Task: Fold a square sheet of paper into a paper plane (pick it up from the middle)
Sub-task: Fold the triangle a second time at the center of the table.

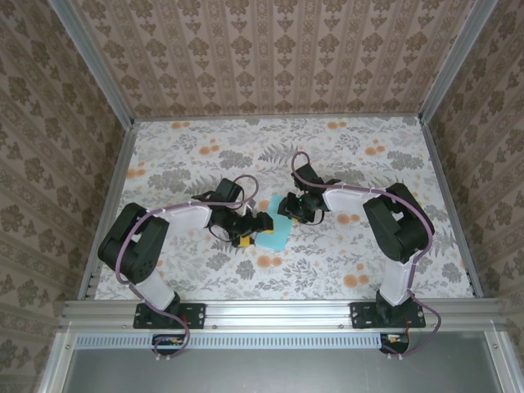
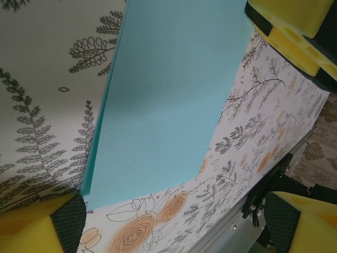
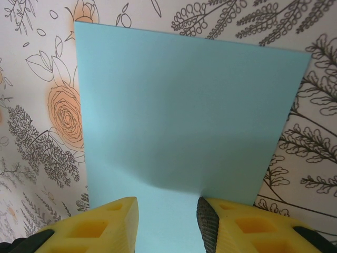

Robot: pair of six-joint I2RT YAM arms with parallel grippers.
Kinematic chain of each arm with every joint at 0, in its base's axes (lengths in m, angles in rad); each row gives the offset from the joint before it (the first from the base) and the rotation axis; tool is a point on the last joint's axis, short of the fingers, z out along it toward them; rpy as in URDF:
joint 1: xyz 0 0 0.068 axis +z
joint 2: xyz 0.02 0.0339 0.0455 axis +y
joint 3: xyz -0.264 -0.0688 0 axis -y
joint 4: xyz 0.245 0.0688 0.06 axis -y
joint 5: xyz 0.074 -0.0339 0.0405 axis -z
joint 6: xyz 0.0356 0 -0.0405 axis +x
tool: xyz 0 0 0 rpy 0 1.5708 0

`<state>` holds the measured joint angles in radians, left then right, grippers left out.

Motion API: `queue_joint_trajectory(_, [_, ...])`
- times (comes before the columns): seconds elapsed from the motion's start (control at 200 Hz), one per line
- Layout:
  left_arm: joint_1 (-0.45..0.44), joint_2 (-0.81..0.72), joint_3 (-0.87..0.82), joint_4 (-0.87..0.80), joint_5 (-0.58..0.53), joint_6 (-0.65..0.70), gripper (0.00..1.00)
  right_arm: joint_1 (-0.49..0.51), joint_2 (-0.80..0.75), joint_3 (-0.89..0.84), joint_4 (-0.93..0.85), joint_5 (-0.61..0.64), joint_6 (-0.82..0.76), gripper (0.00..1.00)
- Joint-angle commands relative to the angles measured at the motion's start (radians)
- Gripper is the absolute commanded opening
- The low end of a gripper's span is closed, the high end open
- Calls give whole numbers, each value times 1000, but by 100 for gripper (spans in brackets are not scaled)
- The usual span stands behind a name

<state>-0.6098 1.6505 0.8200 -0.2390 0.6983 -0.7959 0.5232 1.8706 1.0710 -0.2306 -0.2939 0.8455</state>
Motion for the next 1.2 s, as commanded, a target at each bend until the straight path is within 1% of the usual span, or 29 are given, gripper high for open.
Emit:
queue_joint_trajectory(0.0, [-10,15,29,-54,-18,33,91,3,65,-49,-7,36,17,40])
queue_joint_trajectory(0.305, [-19,11,36,-19,9,26,91,1,60,-61,-1,38,16,40])
queue_joint_trajectory(0.72, [-20,6,14,99,80,-13,86,-3,57,-74,11,31,16,40])
queue_joint_trajectory(0.755, [-21,6,12,112,88,-18,84,-5,56,-75,10,30,16,39])
queue_joint_trajectory(0.88, [-22,-8,1,205,140,-59,75,-8,53,-75,12,24,14,39])
queue_joint_trajectory(0.95, [-25,-15,3,229,154,-63,71,-9,52,-75,9,20,15,39])
queue_joint_trajectory(1.195, [-38,22,13,286,179,-84,65,-17,18,-76,12,-14,15,36])
